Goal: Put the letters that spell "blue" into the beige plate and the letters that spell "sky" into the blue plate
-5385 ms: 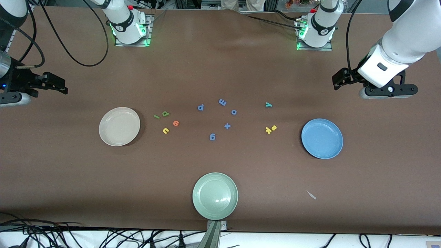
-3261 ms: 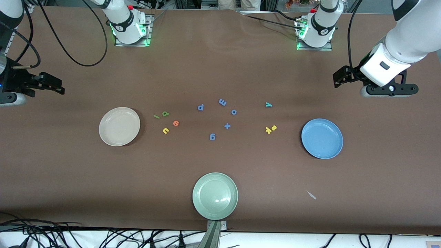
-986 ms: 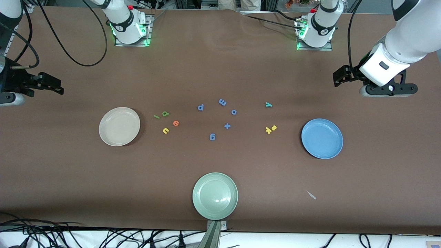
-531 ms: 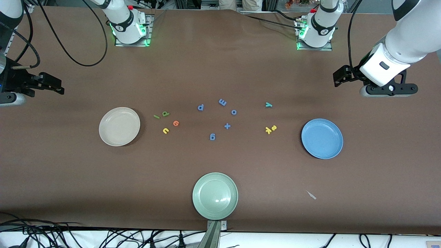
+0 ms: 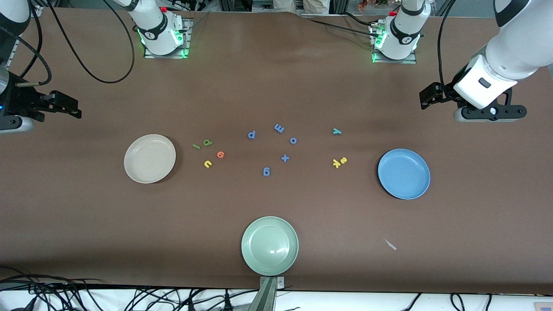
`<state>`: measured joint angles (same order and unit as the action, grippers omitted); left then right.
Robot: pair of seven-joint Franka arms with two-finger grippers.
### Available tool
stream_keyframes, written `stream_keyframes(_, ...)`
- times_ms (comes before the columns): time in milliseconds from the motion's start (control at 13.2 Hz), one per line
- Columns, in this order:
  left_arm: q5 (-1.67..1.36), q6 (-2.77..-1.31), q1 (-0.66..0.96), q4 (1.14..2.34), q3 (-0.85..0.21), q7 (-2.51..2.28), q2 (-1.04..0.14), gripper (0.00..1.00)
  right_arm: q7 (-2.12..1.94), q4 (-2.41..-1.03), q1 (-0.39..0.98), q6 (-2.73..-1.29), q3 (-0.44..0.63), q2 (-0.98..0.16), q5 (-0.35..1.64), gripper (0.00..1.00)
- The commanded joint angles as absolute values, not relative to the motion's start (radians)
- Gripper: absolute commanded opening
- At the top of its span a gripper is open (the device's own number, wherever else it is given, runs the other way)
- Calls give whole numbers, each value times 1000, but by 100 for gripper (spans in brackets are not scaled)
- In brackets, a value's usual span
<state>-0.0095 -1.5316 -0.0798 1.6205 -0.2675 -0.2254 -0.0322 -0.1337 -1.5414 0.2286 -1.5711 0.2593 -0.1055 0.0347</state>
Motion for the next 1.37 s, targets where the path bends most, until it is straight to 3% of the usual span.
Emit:
stream_keyframes(0, -14, -1517, -87, 1612, -270, -210, -18, 100, -138, -1536, 230, -1568, 258, -100, 34, 100)
stream_keyframes(531, -12, -1522, -103, 1606, -267, -198, -18, 100, -138, -1536, 230, -1566, 258, -100, 35, 100)
stream_keyframes(758, -14, -1549, -14, 1609, -175, -175, -17, 100, -138, -1536, 230, -1569, 256, -101, 34, 100)
stream_keyframes(986, -18, -1551, 9, 1614, -170, -178, -31, 100, -140, -1531, 229, -1569, 259, -103, 29, 100)
stream_keyframes(1289, -29, -1528, 34, 1614, -193, -170, -159, 100, -136, -1531, 203, -1575, 270, -106, 41, 100)
